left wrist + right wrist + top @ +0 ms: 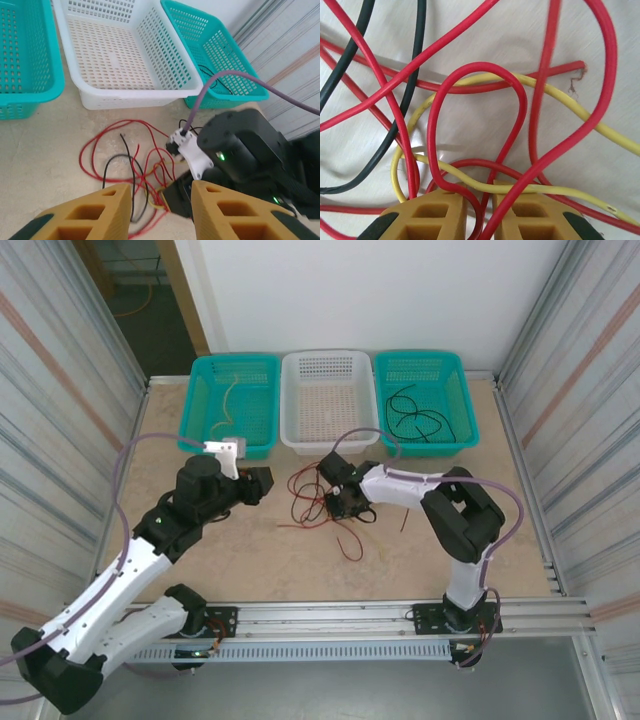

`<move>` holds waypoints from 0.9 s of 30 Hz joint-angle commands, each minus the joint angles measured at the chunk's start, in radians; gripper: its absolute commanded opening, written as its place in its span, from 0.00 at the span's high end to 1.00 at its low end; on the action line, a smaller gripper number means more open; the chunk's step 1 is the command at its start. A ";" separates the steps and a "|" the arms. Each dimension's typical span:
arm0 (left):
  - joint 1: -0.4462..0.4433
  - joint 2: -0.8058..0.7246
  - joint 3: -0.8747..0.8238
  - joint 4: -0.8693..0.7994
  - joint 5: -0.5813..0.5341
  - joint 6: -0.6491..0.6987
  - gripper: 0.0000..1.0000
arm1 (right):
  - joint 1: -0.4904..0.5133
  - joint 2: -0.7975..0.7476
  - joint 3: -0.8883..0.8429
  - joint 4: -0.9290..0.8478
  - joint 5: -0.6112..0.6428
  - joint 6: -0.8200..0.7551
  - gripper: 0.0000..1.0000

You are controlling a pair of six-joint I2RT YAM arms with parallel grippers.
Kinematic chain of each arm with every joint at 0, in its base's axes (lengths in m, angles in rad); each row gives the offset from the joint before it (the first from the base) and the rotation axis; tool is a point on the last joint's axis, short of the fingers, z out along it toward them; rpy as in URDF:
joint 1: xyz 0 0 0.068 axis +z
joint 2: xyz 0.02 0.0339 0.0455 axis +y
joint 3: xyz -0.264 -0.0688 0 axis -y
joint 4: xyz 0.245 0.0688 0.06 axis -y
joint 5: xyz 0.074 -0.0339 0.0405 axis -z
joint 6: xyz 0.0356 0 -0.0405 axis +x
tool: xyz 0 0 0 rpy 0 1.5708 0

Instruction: Untangle the cables

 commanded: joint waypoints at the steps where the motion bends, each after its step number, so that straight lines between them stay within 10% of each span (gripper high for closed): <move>1: 0.011 0.023 0.010 0.005 -0.006 0.013 0.64 | 0.060 -0.065 -0.033 -0.082 -0.046 0.065 0.79; 6: 0.011 0.067 0.003 0.039 0.033 -0.012 0.67 | 0.066 -0.167 0.036 -0.171 0.020 0.054 0.73; 13: 0.011 0.090 -0.003 0.044 0.060 -0.014 0.66 | -0.097 -0.281 0.101 -0.258 0.135 -0.023 0.40; 27: 0.009 0.162 -0.070 0.051 0.115 -0.051 0.64 | -0.033 -0.206 0.013 -0.119 -0.046 0.044 0.52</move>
